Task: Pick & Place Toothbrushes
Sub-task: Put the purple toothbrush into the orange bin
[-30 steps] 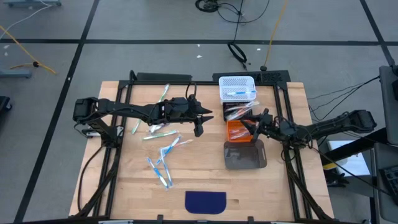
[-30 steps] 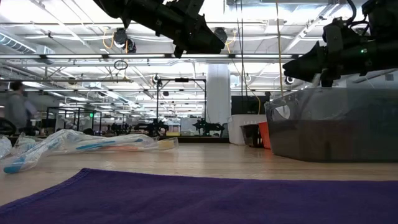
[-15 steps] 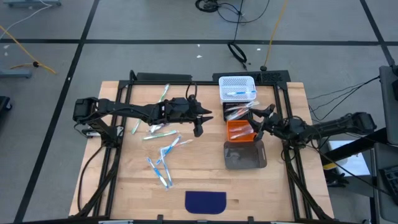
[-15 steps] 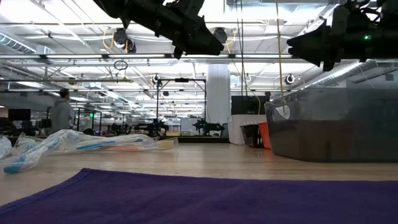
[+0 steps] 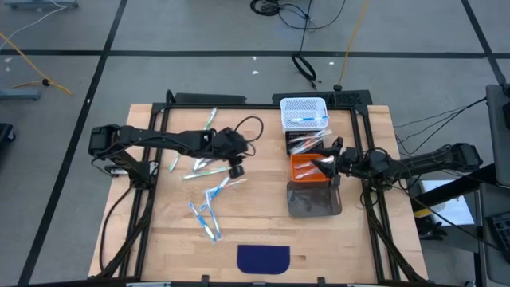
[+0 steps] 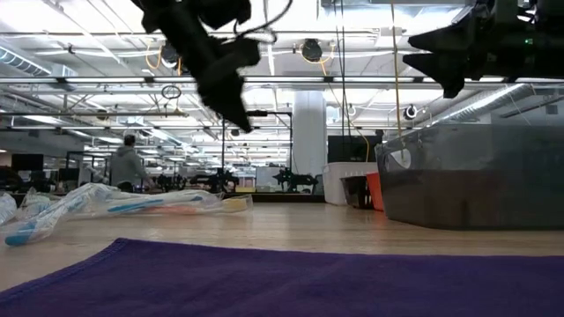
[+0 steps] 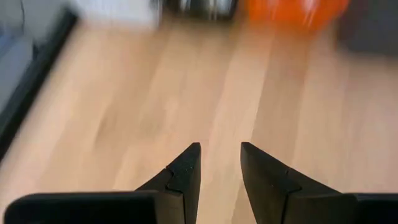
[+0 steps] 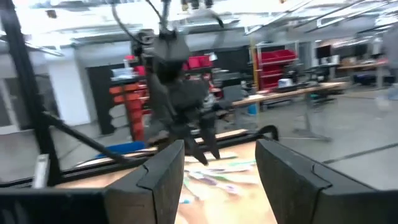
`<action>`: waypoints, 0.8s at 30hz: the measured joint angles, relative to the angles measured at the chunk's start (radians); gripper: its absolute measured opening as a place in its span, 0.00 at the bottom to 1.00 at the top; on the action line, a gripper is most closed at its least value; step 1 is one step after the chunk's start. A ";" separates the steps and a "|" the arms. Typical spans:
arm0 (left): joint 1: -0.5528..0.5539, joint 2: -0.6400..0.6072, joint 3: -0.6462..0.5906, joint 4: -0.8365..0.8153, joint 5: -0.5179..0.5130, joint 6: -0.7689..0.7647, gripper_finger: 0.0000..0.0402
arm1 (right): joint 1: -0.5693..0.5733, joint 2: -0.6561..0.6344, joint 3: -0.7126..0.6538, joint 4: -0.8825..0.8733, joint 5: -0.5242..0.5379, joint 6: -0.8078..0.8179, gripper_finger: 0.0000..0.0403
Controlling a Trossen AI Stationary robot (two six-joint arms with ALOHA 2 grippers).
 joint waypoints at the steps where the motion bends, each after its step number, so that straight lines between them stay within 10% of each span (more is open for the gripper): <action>1: 0.003 0.000 0.000 -0.047 -0.009 -0.001 0.29 | 0.000 0.005 0.001 0.001 -0.003 0.006 0.47; 24: 0.083 0.000 -0.216 -0.236 -0.054 -0.154 0.29 | -0.002 0.297 0.348 -0.149 -0.084 -0.054 0.47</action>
